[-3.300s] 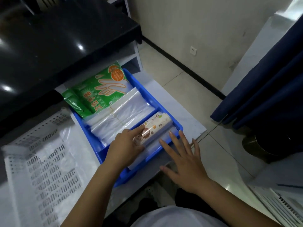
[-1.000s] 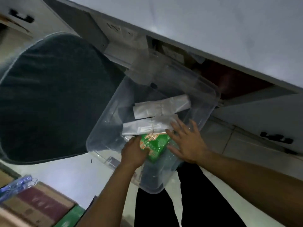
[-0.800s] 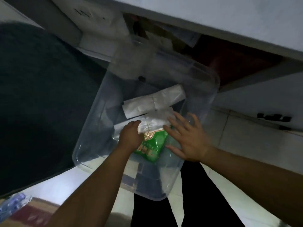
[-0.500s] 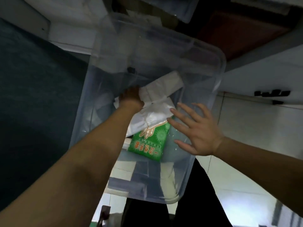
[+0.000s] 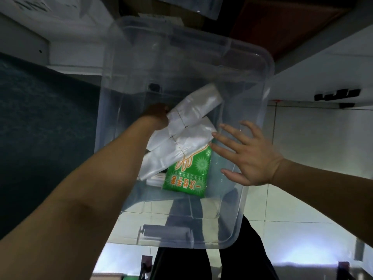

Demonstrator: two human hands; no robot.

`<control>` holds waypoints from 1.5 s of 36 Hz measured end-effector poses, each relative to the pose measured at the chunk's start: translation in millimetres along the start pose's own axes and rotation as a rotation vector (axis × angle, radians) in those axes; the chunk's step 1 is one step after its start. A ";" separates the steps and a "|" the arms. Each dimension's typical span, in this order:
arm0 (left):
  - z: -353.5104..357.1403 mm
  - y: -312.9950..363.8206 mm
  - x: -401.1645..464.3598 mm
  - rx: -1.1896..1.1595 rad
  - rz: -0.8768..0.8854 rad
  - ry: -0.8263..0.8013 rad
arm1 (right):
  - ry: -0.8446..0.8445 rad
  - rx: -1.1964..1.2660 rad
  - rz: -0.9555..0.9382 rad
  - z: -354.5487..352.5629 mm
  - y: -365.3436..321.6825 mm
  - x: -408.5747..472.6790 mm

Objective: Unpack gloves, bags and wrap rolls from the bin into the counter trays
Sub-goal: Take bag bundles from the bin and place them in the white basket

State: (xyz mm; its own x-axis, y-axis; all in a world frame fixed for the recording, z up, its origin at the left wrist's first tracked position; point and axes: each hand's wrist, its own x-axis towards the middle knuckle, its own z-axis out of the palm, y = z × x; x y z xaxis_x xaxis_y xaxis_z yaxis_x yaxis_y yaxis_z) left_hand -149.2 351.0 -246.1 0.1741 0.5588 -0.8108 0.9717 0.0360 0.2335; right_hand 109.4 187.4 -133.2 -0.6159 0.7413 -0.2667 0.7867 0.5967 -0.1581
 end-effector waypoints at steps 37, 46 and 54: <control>68.9 136.7 -307.3 -1.425 0.163 -0.004 | 0.313 2.025 0.793 -109.5 -18.7 -98.0; 47.3 68.3 -200.6 -1.014 0.009 0.166 | 0.363 2.022 0.997 -86.0 -31.2 -109.7; 64.2 25.3 -103.0 -0.148 -0.032 -0.036 | 0.419 2.091 1.111 -56.9 -43.8 -119.0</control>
State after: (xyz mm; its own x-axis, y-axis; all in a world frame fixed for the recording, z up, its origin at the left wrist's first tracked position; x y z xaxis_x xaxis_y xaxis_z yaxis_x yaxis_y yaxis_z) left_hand -132.3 241.1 -191.1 0.1520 0.5255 -0.8371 0.9431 0.1763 0.2819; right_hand 145.8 90.5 -40.5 0.1215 0.5908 -0.7976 -0.4819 -0.6674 -0.5678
